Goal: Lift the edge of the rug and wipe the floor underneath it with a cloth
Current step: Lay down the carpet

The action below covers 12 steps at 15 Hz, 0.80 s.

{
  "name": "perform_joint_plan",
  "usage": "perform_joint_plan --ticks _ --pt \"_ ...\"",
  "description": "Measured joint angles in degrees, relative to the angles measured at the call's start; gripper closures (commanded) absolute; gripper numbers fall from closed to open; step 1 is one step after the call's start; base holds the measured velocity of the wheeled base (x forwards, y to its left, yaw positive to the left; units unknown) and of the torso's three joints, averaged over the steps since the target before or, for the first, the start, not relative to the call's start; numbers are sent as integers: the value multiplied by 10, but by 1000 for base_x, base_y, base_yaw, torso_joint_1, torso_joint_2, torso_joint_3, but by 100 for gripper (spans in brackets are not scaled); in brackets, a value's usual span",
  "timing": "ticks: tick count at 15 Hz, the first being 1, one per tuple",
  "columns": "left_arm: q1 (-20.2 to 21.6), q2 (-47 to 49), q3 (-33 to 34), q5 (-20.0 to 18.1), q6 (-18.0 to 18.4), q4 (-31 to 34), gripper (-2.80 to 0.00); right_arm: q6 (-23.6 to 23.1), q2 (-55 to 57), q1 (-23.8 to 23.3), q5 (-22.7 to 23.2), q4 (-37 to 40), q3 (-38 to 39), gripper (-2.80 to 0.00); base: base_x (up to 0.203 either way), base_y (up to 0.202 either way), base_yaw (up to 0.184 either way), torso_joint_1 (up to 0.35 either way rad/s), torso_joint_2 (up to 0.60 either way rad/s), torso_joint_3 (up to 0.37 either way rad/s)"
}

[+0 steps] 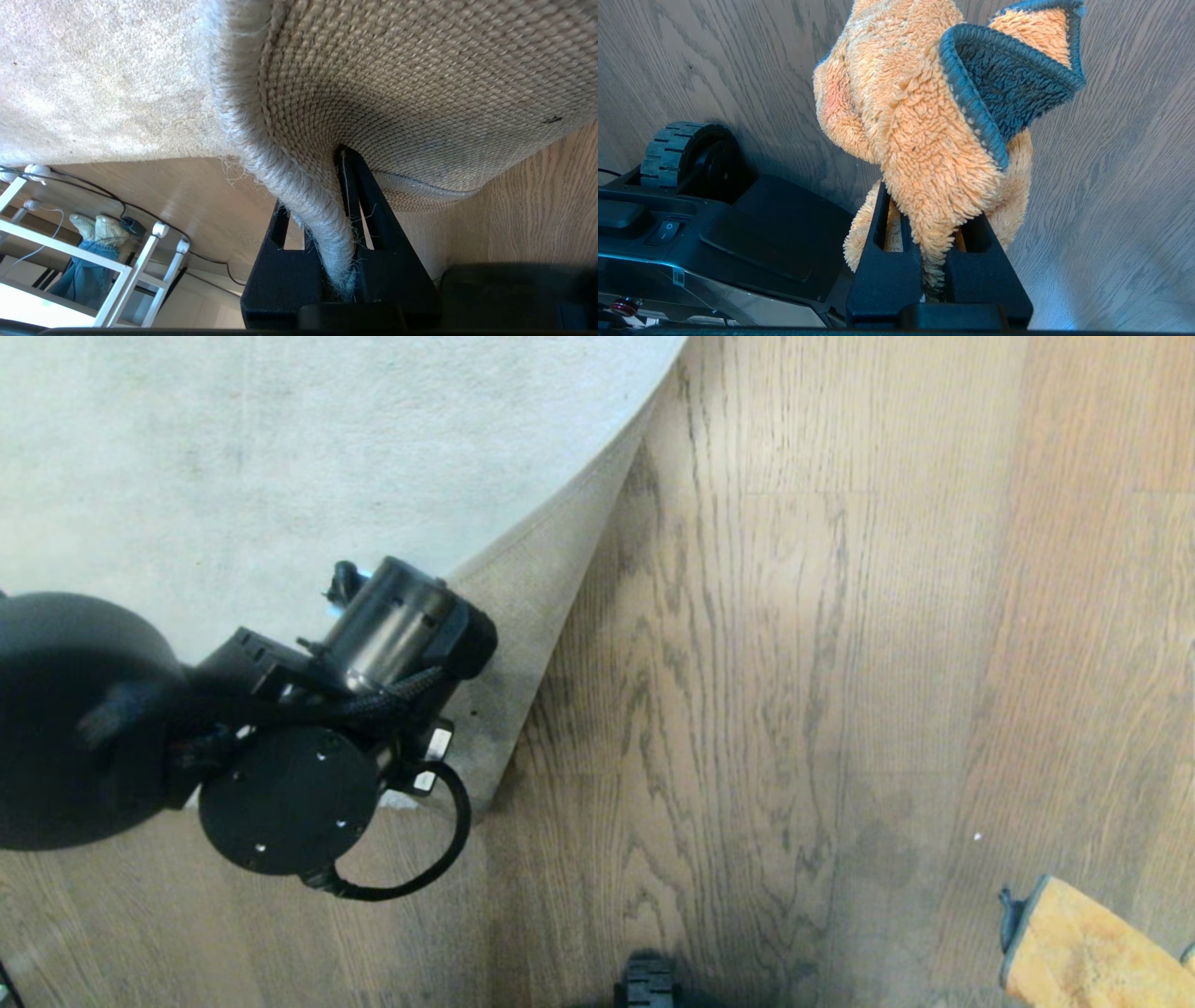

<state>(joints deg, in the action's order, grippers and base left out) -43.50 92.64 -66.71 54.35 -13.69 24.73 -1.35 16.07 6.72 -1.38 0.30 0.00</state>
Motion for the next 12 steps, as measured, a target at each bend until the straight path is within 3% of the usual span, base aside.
perform_joint_plan --ticks 7,12 --pt "-1 4 -2 0 0 -1 0 0 0 -2 0 -1 0 0 0 0 0 0 0 0" --pt "-2 6 -4 1 0 -1 0 0 -20 -79 0 0 0 0 0 0 0 0 0 0"
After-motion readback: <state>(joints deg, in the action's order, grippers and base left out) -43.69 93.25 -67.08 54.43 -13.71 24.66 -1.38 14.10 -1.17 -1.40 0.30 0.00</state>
